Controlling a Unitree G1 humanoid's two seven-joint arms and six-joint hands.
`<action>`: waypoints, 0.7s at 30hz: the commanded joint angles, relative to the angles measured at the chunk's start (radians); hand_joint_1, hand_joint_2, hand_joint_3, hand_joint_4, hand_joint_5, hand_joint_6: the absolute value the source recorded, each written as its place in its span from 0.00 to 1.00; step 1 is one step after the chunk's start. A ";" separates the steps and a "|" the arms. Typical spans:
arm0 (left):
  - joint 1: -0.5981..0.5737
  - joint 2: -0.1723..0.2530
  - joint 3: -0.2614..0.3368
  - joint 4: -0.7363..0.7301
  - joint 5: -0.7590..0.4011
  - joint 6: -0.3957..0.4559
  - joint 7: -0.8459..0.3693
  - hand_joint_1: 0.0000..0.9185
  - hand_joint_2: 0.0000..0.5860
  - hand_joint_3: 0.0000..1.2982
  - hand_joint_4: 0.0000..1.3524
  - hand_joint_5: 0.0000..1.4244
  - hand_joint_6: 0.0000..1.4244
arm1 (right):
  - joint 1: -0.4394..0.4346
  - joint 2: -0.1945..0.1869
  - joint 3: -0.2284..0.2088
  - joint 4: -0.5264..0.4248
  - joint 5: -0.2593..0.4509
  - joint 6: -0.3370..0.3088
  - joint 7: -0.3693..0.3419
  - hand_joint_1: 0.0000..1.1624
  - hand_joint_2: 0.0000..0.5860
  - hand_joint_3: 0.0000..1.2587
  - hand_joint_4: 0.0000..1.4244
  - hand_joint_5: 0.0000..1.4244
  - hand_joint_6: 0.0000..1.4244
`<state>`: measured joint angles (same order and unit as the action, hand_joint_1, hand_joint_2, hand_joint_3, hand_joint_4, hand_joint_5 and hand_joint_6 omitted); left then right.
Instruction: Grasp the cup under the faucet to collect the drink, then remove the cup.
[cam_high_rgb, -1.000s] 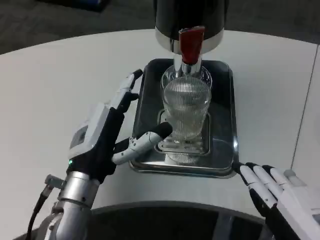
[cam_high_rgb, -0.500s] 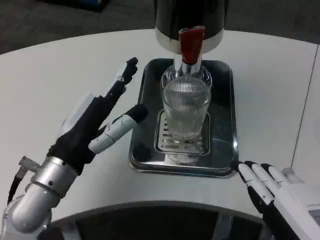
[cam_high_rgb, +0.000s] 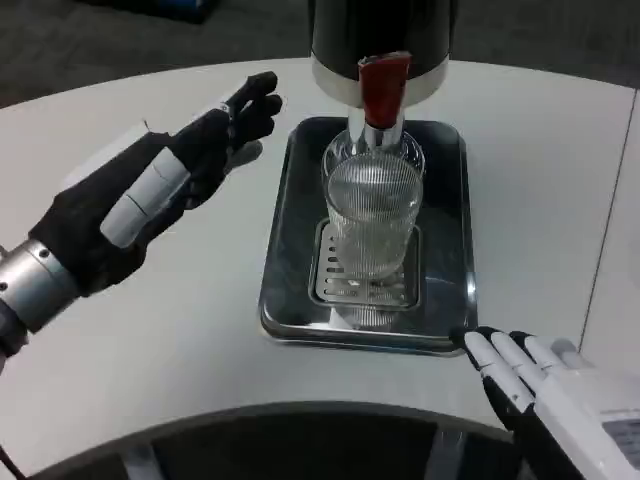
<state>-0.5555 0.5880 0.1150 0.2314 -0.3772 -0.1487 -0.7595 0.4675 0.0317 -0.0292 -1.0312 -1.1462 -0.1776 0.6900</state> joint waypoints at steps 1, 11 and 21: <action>-0.083 0.048 0.032 0.027 -0.067 0.112 -0.115 0.00 0.11 0.00 0.00 0.00 0.00 | 0.012 0.002 0.013 -0.016 -0.016 0.006 -0.018 0.40 0.57 0.00 0.00 0.00 0.00; -0.331 0.064 0.023 0.181 -0.094 0.269 -0.307 0.00 0.11 0.00 0.00 0.00 0.00 | 0.019 0.009 0.042 -0.016 -0.043 0.008 -0.027 0.40 0.57 0.00 0.00 0.00 0.00; -0.466 0.044 0.009 0.342 -0.049 0.252 -0.392 0.00 0.12 0.00 0.00 0.00 0.01 | 0.026 0.017 0.058 -0.016 -0.059 0.007 -0.036 0.40 0.57 0.00 0.00 0.00 0.00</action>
<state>-0.9860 0.6377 0.1337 0.5379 -0.4537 0.1253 -1.1302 0.4810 0.0420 0.0207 -1.0314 -1.1952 -0.1685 0.6692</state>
